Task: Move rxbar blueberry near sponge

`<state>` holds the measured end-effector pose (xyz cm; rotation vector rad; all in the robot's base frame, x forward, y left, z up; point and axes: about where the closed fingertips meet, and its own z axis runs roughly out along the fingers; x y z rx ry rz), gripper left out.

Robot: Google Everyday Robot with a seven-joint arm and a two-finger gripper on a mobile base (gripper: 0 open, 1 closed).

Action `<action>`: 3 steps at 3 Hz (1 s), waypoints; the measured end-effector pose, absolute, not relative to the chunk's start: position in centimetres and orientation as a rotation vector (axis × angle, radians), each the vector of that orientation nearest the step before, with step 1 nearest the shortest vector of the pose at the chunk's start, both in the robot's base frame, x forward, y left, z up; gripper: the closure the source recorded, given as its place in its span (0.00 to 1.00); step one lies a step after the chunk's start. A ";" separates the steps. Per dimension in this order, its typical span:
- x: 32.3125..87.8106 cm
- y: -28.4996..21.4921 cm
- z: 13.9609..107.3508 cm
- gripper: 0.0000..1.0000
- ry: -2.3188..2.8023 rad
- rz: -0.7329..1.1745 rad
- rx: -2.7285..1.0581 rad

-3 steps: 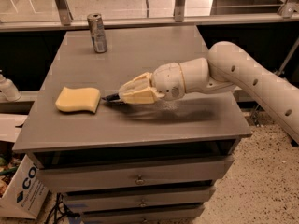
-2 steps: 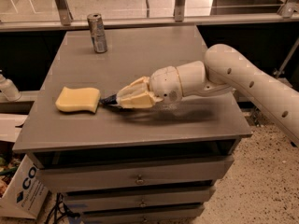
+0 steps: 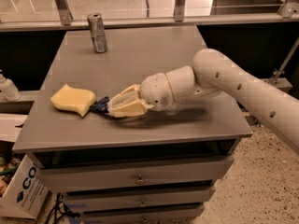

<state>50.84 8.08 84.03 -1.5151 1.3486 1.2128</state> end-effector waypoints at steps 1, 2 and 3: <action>50.3 8.7 83.7 0.61 1.357 1.235 -1.520; 50.0 9.2 83.9 0.38 1.357 1.243 -1.528; 49.8 9.6 84.1 0.14 1.361 1.242 -1.536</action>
Offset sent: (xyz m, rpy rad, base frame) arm -0.0098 0.0130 0.0003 -0.0119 0.0282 0.0200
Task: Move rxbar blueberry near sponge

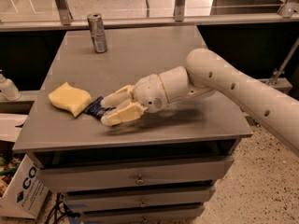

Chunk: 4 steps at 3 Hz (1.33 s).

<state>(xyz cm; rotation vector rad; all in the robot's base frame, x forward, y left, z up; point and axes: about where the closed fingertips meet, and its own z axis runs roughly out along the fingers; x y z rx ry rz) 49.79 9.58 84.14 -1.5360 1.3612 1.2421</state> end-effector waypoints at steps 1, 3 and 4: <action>49.6 9.8 84.4 0.00 1.362 1.244 -1.538; 50.8 8.3 86.9 0.00 1.359 1.161 -1.552; 52.8 5.4 90.9 0.00 1.353 0.995 -1.607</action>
Offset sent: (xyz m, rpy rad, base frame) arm 0.0086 -0.0111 0.0252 -0.0121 -0.0456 -0.0395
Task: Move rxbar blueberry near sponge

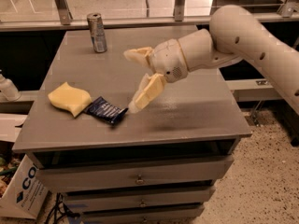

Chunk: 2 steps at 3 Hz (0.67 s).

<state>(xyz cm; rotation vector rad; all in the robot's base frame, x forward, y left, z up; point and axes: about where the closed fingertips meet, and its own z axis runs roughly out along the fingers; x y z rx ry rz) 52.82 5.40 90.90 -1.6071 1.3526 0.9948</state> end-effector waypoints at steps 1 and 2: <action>54.5 2.7 94.6 0.00 1.343 0.809 -1.691; 55.0 0.1 96.1 0.00 1.359 0.600 -1.817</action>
Offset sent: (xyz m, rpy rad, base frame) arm 0.0272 -0.0901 0.0765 -0.4140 -0.3917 -0.0486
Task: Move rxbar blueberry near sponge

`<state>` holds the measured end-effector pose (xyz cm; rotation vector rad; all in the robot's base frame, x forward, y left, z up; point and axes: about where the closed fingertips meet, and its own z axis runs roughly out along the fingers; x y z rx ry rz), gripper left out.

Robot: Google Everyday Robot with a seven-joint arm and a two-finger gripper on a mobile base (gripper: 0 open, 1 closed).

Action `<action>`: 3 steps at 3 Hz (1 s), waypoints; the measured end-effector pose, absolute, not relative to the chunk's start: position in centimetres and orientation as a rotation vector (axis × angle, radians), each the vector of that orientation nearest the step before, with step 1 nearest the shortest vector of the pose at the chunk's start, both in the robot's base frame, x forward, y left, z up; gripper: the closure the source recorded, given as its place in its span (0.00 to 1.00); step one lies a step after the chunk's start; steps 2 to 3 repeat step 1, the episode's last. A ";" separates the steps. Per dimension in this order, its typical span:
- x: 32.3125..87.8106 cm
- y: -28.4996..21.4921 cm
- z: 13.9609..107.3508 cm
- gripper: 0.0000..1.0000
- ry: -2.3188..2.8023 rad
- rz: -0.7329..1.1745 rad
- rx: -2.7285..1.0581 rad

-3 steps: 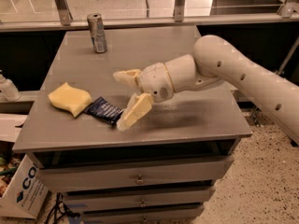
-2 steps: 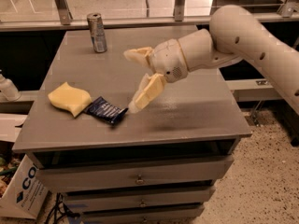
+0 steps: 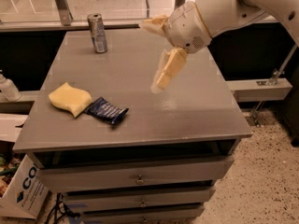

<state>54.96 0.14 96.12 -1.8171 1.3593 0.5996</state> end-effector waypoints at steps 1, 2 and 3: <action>55.0 0.1 96.1 0.00 1.359 0.600 -1.817; 55.0 0.1 96.1 0.00 1.359 0.600 -1.817; 55.0 0.1 96.1 0.00 1.359 0.600 -1.817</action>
Offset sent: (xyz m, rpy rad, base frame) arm 0.0000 0.0000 0.0000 0.0000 0.0000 0.0000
